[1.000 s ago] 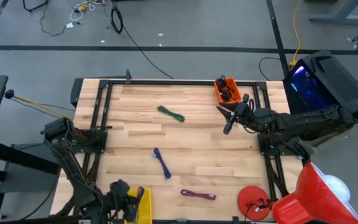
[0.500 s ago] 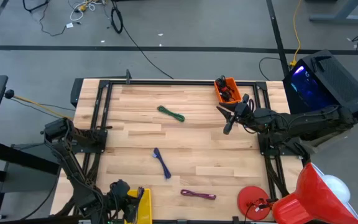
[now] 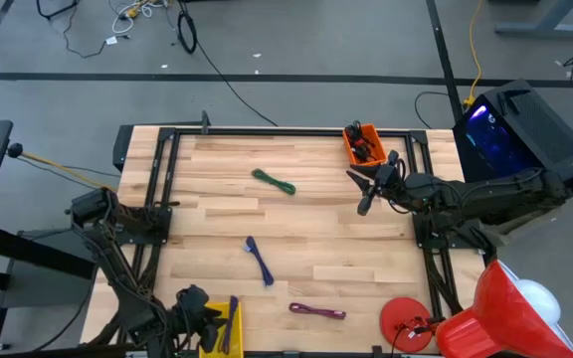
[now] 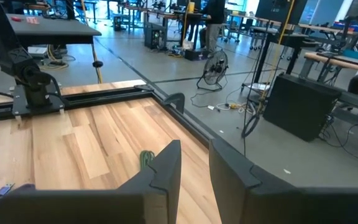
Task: Pick & Place USB Port
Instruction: Put the green and black charger cable into the yellow bin
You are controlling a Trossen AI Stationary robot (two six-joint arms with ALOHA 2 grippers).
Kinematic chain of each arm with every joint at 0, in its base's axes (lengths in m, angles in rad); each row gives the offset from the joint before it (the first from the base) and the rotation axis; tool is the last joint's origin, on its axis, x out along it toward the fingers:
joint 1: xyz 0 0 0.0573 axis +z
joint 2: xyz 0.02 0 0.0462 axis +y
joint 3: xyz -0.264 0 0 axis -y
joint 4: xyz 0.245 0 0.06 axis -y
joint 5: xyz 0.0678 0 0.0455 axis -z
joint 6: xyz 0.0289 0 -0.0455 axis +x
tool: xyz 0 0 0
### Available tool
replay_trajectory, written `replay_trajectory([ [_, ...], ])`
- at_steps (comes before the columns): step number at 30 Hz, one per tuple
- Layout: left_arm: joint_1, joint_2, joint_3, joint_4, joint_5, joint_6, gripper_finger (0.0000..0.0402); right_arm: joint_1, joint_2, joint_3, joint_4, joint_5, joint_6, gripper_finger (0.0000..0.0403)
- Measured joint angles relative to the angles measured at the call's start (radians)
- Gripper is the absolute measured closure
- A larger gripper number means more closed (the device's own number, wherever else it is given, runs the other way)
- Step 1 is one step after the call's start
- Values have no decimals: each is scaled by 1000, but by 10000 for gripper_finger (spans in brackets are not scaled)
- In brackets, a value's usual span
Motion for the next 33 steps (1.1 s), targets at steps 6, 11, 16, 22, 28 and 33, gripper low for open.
replay_trajectory([
  [6,12,-5,0,-97,-44,23,216,0,27,0,-3,-117,61,318],
  [11,40,-18,0,-237,-128,73,214,-17,138,0,69,-173,70,318],
  [16,79,-61,0,-411,-139,81,219,-110,293,0,251,-336,63,318],
  [22,122,-133,0,-534,-231,167,220,-229,481,21,380,-496,75,318],
  [28,180,-184,0,-587,-289,318,220,-283,692,150,382,-588,29,304],
  [33,236,-193,0,-604,-297,410,220,-308,861,286,374,-635,8,259],
])
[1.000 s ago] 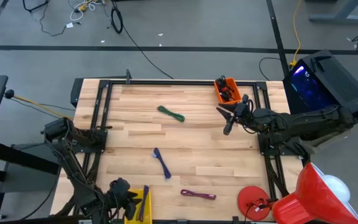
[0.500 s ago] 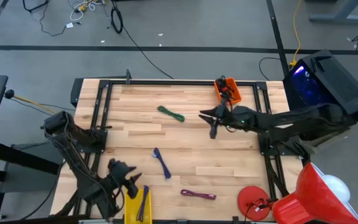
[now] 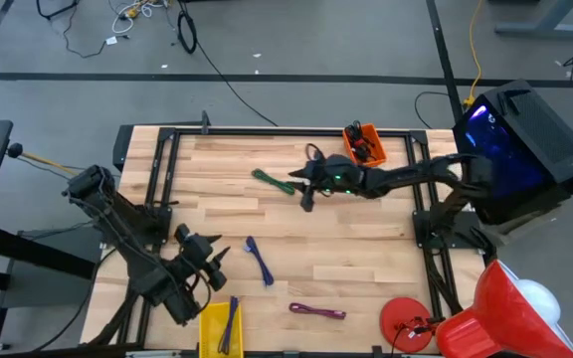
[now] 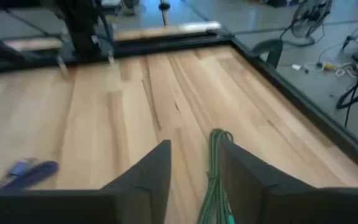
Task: Pick & Place USB Port
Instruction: Put the green and black charger cable into the yellow bin
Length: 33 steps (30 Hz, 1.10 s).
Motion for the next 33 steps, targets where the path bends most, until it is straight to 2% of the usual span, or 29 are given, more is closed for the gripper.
replay_trajectory([
  [6,42,0,0,0,0,72,220,-16,163,115,-49,-2,-14,207],
  [13,50,0,0,0,-31,97,220,-32,277,144,-52,-12,12,170],
  [19,50,0,0,1,-56,98,220,-55,323,144,-55,9,43,166],
  [33,53,1,0,2,-63,94,220,-67,324,144,-96,35,52,167],
])
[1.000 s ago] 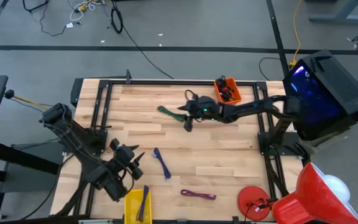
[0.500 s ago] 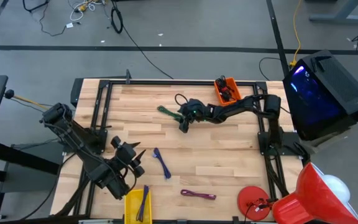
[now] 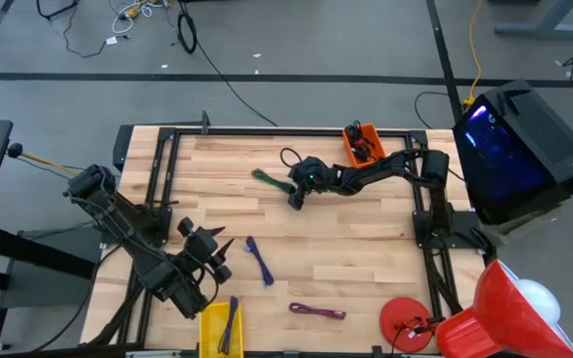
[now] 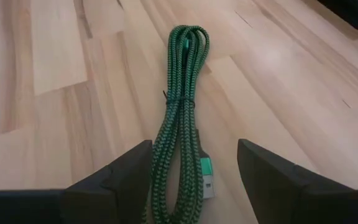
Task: Pick & Place USB Port
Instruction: Put the green and black charger cable into the yellow bin
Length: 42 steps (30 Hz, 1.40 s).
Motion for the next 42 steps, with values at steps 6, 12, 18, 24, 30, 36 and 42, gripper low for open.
replay_trajectory([
  [6,2,0,0,7,0,0,220,2,0,0,-63,0,19,167],
  [12,2,0,0,7,0,0,220,9,13,3,-86,-10,28,185],
  [18,2,0,0,11,0,0,220,9,22,5,-98,2,56,323],
  [24,6,0,0,11,-14,-14,220,2,23,3,-64,-44,91,389],
  [30,28,0,0,11,-56,-37,220,15,-12,-3,-67,-89,109,390],
  [36,78,0,0,17,-69,-34,220,52,-139,-3,-57,-78,95,391],
  [42,147,0,0,55,-95,-33,220,114,-328,-2,-78,-38,42,391],
])
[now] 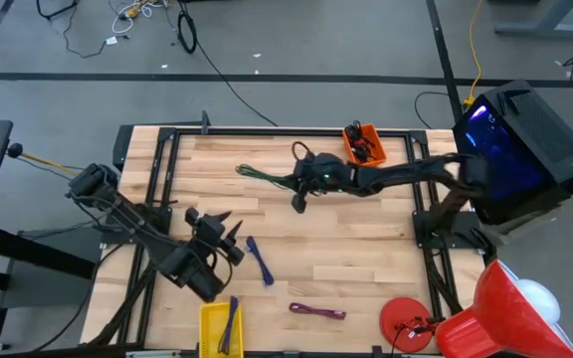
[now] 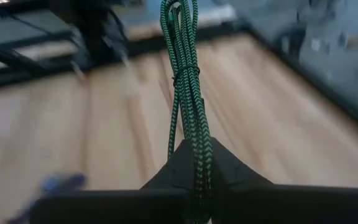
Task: Pick & Place USB Port
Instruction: Put the green and black charger cable into the yellow bin
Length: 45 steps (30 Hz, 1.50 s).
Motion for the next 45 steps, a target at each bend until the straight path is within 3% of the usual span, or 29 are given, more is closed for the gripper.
replay_trajectory([
  [5,70,0,0,19,-84,33,220,61,-167,0,-50,62,-54,391],
  [11,154,0,0,88,-113,39,220,132,-314,2,-151,149,-112,392],
  [17,186,0,0,255,-188,117,220,178,-382,2,-229,248,-141,392],
  [21,207,0,0,386,-217,209,220,191,-398,2,-252,251,-151,392],
  [26,226,0,0,572,-131,538,220,205,-397,2,-254,248,-156,392],
  [35,216,0,0,1154,-6,1222,220,249,-409,2,-238,248,-186,392],
  [45,277,1,0,1289,127,1333,220,349,-485,2,-223,250,-239,392],
])
